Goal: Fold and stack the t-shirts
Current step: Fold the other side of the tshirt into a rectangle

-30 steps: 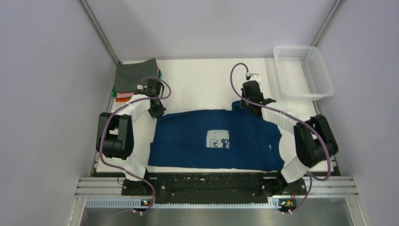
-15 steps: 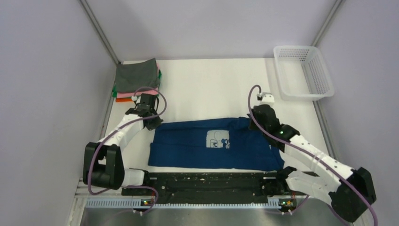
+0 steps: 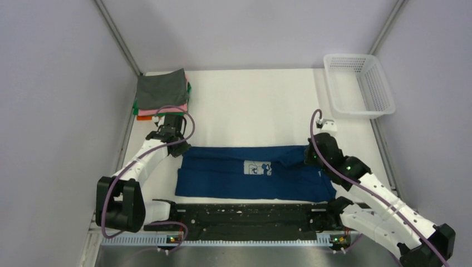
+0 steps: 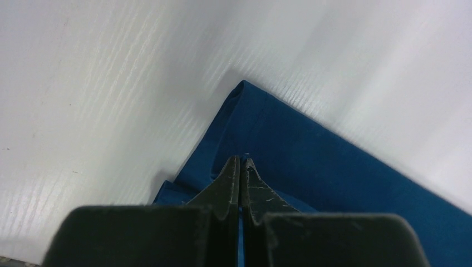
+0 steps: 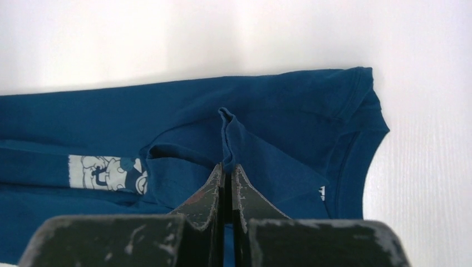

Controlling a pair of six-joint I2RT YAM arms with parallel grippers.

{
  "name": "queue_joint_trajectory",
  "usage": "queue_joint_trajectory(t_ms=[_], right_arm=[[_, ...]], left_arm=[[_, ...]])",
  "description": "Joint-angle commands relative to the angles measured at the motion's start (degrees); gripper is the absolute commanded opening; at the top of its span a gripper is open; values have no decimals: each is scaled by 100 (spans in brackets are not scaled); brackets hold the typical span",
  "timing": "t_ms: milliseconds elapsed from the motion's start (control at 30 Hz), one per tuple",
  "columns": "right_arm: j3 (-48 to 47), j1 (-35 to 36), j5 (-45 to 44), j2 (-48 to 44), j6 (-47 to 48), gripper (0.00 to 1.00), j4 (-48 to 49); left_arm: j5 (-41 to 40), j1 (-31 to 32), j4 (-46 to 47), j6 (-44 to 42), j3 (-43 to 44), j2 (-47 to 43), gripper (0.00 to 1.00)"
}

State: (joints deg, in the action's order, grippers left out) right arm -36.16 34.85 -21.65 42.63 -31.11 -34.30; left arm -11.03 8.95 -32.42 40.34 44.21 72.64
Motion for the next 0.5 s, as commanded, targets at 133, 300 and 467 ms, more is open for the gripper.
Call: queue_joint_trajectory(t_ms=[133,300,467], right_arm=[[-994,92,-648,653,330,0,-242],[-1169,92,-610,645,613,0,-256],[-1406,95,-443,878,867,0,-274]], left_arm=[[-363,10,-264,-103,987,312,0],[-367,10,-246,-200,1119,477,0],[-293,10,-232,-228,1208,553,0]])
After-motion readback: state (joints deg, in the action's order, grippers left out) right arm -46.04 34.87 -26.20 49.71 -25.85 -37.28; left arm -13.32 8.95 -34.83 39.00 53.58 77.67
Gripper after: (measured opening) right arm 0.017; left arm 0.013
